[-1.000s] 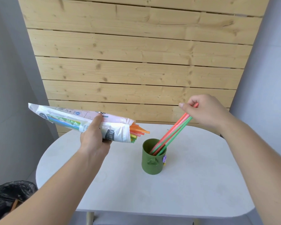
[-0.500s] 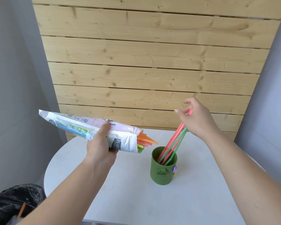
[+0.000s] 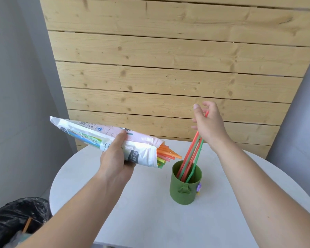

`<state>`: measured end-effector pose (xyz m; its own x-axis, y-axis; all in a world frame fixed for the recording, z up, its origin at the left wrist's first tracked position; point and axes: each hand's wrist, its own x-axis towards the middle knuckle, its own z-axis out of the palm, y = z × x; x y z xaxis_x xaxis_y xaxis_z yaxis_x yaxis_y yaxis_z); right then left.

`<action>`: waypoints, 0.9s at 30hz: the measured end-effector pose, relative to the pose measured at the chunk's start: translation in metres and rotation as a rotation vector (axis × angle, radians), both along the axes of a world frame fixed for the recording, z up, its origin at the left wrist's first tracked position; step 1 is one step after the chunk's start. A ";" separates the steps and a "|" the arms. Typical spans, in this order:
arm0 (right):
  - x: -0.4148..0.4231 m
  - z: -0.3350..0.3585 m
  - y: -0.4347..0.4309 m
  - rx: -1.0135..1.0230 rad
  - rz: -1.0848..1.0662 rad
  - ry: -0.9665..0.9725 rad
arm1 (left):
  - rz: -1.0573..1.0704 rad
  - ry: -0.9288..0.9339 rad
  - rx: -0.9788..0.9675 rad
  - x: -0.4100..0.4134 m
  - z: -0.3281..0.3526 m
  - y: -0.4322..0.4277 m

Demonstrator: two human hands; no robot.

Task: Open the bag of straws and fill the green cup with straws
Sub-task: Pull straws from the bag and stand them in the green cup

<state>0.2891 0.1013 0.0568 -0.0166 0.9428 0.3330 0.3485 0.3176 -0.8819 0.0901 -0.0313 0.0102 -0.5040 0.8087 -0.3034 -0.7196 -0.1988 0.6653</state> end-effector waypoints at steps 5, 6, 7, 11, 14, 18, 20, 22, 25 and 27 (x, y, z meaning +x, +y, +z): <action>0.016 0.012 -0.004 0.046 -0.134 -0.133 | 0.001 -0.019 0.014 -0.001 0.004 0.000; 0.020 0.016 -0.008 0.080 -0.163 -0.130 | 0.001 -0.021 0.020 -0.002 0.005 0.000; 0.023 0.019 -0.011 0.132 -0.194 -0.142 | 0.004 -0.021 0.027 -0.002 0.006 0.000; 0.026 0.029 -0.035 0.475 -0.298 -0.203 | 0.020 -0.035 0.048 -0.006 0.010 0.000; 0.016 0.031 -0.066 0.609 -0.204 -0.195 | 0.043 -0.042 0.056 -0.008 0.014 0.002; -0.007 0.016 -0.107 0.292 0.063 -0.354 | 0.077 -0.036 0.077 -0.006 0.021 0.001; -0.018 0.003 -0.115 0.129 0.121 -0.372 | 0.084 -0.028 0.084 -0.002 0.024 -0.001; -0.027 -0.009 -0.116 0.016 0.150 -0.261 | 0.082 -0.014 0.077 0.003 0.026 -0.003; -0.037 -0.019 -0.116 0.015 0.158 -0.075 | 0.076 0.000 0.067 0.008 0.028 -0.006; -0.040 -0.019 -0.114 0.052 0.163 0.020 | 0.085 -0.001 0.071 0.006 0.029 -0.007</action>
